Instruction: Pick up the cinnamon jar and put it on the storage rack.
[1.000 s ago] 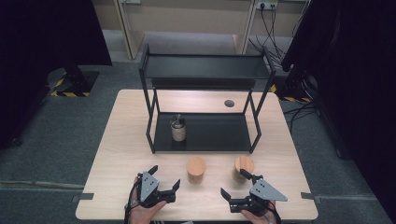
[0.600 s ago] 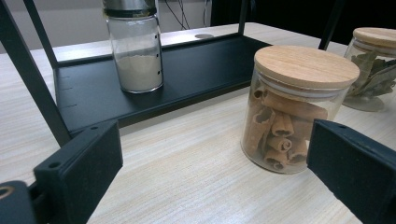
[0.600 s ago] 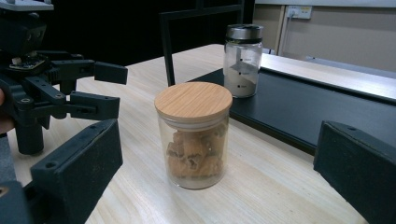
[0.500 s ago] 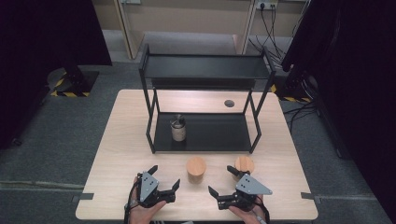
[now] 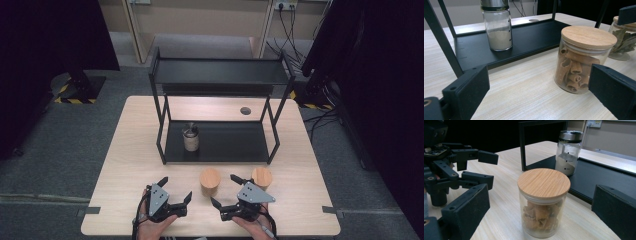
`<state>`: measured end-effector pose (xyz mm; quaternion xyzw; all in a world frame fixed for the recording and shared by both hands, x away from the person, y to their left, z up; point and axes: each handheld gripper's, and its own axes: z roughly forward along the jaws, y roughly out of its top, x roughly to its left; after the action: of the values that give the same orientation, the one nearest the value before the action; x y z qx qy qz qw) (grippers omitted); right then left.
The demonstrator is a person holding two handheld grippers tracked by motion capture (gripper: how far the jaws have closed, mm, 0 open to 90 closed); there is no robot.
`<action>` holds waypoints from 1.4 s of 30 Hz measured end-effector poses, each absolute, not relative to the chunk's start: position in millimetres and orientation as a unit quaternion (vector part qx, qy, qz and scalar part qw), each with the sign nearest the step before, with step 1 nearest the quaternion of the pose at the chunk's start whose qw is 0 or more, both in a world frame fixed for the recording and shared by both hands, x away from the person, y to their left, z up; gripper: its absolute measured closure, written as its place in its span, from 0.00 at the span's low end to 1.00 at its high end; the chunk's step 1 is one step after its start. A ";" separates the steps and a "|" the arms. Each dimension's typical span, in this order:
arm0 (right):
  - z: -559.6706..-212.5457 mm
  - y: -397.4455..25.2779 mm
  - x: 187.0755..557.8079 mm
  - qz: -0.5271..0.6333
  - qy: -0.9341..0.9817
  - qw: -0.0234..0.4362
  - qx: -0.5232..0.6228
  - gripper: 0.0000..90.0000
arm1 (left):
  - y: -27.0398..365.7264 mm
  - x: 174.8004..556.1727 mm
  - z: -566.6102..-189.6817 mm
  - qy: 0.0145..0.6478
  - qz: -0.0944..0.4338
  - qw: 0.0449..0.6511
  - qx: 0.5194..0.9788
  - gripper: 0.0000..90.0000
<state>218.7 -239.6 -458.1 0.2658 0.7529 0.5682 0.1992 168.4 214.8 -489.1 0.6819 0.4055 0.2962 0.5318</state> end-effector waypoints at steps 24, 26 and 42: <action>-460.8 -204.7 241.8 0.532 0.771 0.201 0.286 0.08 | 216.0 169.2 -489.4 0.406 0.295 0.532 0.682 0.03; -460.9 -202.6 242.8 0.529 0.774 0.202 0.284 0.10 | 215.9 169.2 -489.4 0.406 0.295 0.532 0.682 0.03; -458.0 -193.1 251.2 0.508 0.785 0.193 0.298 0.29 | 216.2 169.1 -489.3 0.406 0.296 0.532 0.682 0.03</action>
<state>251.2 -193.1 -458.0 0.2984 0.7849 0.5076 0.1928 169.1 216.2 -489.3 0.6817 0.4062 0.2959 0.5318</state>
